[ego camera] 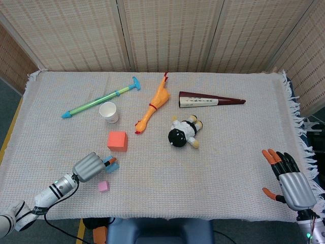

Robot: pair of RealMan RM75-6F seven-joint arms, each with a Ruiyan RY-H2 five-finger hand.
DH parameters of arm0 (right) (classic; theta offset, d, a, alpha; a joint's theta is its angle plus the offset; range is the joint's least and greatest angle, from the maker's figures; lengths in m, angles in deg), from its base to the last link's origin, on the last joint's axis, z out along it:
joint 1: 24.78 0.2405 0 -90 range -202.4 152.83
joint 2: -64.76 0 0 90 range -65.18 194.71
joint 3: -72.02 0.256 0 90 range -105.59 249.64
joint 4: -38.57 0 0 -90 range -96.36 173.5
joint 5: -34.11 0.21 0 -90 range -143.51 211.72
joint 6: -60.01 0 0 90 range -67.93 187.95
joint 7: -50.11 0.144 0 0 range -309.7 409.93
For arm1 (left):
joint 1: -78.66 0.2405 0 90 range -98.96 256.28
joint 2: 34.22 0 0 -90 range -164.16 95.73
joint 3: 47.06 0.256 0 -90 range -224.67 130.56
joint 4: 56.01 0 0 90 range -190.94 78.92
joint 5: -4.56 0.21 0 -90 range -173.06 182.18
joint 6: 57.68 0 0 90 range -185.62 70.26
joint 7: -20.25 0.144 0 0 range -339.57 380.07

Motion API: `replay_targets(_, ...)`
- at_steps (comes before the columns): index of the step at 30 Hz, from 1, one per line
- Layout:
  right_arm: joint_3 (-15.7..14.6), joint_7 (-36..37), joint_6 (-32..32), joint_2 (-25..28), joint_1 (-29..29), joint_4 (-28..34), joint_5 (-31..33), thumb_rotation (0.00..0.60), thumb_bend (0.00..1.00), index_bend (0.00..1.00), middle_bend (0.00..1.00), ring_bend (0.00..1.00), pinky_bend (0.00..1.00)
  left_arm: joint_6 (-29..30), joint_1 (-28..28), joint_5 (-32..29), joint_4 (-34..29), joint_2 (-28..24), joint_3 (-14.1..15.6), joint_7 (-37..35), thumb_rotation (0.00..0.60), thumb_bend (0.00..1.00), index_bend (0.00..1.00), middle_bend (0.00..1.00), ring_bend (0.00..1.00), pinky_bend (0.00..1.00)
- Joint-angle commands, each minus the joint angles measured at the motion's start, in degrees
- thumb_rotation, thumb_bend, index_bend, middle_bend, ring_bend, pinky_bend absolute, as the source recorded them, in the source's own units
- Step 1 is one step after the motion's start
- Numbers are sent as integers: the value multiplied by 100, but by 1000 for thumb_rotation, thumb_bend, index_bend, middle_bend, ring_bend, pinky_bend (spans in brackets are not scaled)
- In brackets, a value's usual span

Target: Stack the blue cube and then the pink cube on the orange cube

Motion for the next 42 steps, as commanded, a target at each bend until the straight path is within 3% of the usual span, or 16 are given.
replay_targets(1,-3,5,-12,5,2,6,5,600,64,0,0,0,0,256,-2,108,185,127,82,-267,600,388,439,944,810,919)
replay_targets(6,-17,17,-41,17,9,19,1,600,64,0,0,0,0,607,36,149,431,267,135,-692,600,380,504,951,816,924)
replay_targets(11,-28,37,-26,38,0,33,-19,600,64,0,0,0,0,738,78,8,234,127,123,-972,600,379,515,953,816,925)
replay_targets(21,-57,32,-33,49,2,48,-74,600,64,0,0,0,0,671,210,-475,-831,-562,66,-1338,600,379,538,967,834,942)
replay_targets(29,-94,65,-89,59,29,49,-129,600,64,0,0,0,0,279,236,-1005,-2104,-1275,34,-1876,600,373,503,999,883,987)
replay_targets(35,-141,109,-138,88,53,70,-195,600,64,0,0,0,0,-52,263,-1947,-3315,-1686,-362,-1211,600,378,531,1000,934,1000)
replay_targets(42,-181,157,-164,125,66,80,-246,600,64,0,0,0,0,-363,78,-3912,-4302,-1719,-1103,153,600,380,565,1000,969,1000)
